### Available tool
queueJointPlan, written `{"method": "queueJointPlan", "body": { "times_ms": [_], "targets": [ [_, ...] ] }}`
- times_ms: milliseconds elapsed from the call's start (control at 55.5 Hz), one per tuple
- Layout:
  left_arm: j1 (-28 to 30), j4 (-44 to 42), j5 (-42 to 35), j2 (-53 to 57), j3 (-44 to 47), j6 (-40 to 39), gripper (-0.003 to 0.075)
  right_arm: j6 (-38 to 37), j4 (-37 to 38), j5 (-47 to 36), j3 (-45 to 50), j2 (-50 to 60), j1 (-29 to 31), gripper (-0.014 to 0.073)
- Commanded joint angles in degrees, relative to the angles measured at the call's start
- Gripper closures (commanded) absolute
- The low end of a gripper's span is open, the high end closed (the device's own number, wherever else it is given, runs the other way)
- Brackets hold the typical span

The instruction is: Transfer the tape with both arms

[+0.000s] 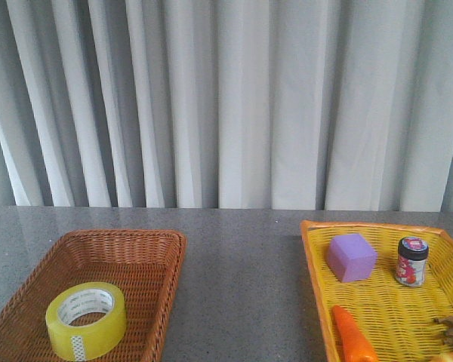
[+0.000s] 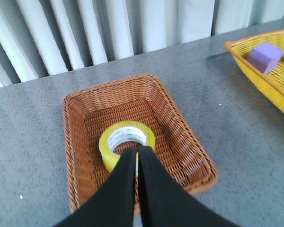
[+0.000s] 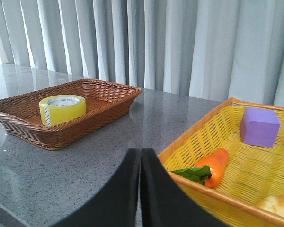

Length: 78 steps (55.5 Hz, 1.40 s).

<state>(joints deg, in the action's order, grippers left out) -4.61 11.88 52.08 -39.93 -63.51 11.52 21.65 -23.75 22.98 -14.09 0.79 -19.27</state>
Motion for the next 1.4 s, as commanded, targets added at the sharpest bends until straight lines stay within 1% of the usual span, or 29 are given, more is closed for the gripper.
{"method": "queueJointPlan", "body": {
  "times_ms": [0,108,180,270,360,468,630,774,900,1026,1098,1386],
  "targets": [
    [0.0,1.9,-4.3,9.3,5.9,-0.9,0.0727,0.1,-0.2,-4.0,-1.4,-0.8,0.1,0.0598],
    [0.0,3.2,-0.6,20.4,12.8,-0.9,0.0727,0.1,-0.2,-4.0,-1.4,-0.8,0.1,0.0598],
    [0.0,3.3,1.0,27.9,15.5,-0.9,0.0727,0.1,-0.2,-4.0,-1.4,-0.8,0.1,0.0598],
    [0.0,1.5,-1.2,36.4,18.1,-0.9,0.0727,0.1,-0.3,-4.0,-1.4,-0.8,0.1,0.0598],
    [0.0,1.3,-6.0,42.0,22.0,0.1,0.0727,0.1,-0.3,-4.0,-1.4,-0.8,0.1,0.0598],
    [0.0,1.6,-10.3,39.5,26.5,2.4,0.0727,0.1,-0.3,-3.8,-1.4,-0.8,0.1,0.0598],
    [0.0,2.2,-25.0,38.1,36.8,8.3,0.0727,0.1,-0.3,-3.8,-1.4,-0.7,0.1,0.0598],
    [0.0,4.7,-39.4,38.2,47.4,9.2,0.0727,0.1,-0.3,-3.8,-1.4,-0.7,0.1,0.0598],
    [0.0,4.9,-48.8,39.4,57.2,9.2,0.0727,0.1,-0.3,-3.8,-1.4,-0.7,0.1,0.0598],
    [0.0,4.9,-57.8,41.5,64.7,9.1,0.0727,0.1,-0.3,-3.8,-1.4,-0.7,0.1,0.0598],
    [0.0,3.6,-55.8,41.3,64.2,10.3,0.0726,0.1,-0.3,-3.9,-1.4,-0.7,0.1,0.0598],
    [0.0,2.8,-55.4,41.4,64.2,10.2,0.0726,0.1,-0.4,-3.8,-1.4,-0.7,0.1,0.0598]
  ]
}}
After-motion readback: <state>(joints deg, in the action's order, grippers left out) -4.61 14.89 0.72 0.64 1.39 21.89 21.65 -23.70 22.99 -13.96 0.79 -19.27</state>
